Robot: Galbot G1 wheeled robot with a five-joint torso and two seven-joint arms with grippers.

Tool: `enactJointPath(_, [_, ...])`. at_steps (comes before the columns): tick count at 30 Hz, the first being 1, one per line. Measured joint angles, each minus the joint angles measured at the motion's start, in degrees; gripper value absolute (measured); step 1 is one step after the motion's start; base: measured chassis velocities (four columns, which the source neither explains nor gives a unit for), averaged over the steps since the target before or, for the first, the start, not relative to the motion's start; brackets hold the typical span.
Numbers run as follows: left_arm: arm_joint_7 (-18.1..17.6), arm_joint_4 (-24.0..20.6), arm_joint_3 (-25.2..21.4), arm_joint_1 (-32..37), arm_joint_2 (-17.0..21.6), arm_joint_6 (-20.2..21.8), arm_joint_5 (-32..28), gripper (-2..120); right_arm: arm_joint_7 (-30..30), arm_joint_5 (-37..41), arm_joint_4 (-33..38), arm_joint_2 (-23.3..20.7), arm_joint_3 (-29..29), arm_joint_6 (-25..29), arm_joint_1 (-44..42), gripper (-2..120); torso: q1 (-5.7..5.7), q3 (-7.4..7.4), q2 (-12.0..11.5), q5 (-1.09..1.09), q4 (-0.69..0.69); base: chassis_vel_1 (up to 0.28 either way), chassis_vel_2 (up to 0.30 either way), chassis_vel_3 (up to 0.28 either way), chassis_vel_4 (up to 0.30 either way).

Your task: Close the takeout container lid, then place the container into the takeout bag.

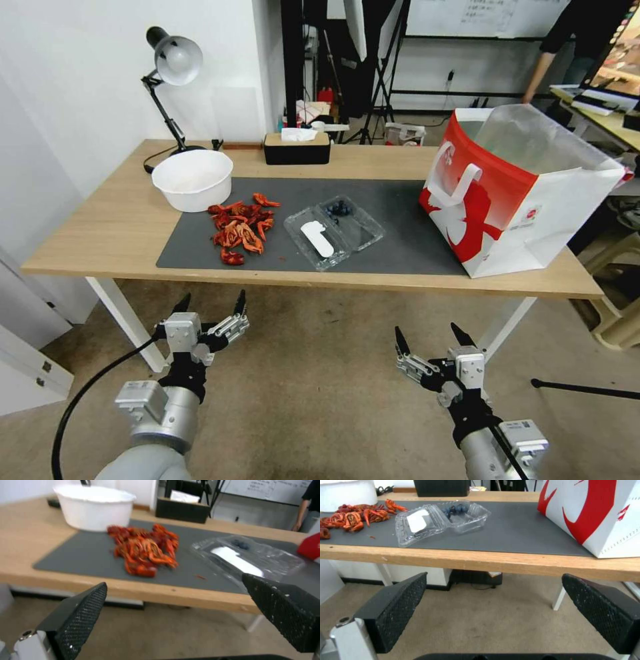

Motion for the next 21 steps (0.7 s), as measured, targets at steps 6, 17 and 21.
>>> enactJointPath(6, [-4.4, -3.0, 1.7, -0.7, 3.4, 6.0, -9.3, 100, -0.2, 0.0, 0.0, -0.3, 0.0, 0.2, 0.1, 100, 0.0, 0.0, 0.0, -0.01, -0.01, 0.0, 0.0, 0.0, 0.0])
enactJointPath(17, [-5.6, -3.9, 2.8, 0.0, 4.1, 5.1, -12.6, 100, -0.2, 0.1, -0.9, -0.7, 0.2, 0.4, 0.8, 100, 0.0, 0.0, 0.0, 0.0, 0.0, 0.0, 0.0, 0.0, 0.0])
enactJointPath(21, [-5.5, -3.2, 2.9, -0.2, 4.2, 4.9, -12.5, 100, -0.3, 0.6, -1.5, -1.0, 0.6, 0.5, 1.5, 100, 0.0, 0.0, 0.0, 0.0, 0.0, 0.0, 0.0, 0.0, 0.0])
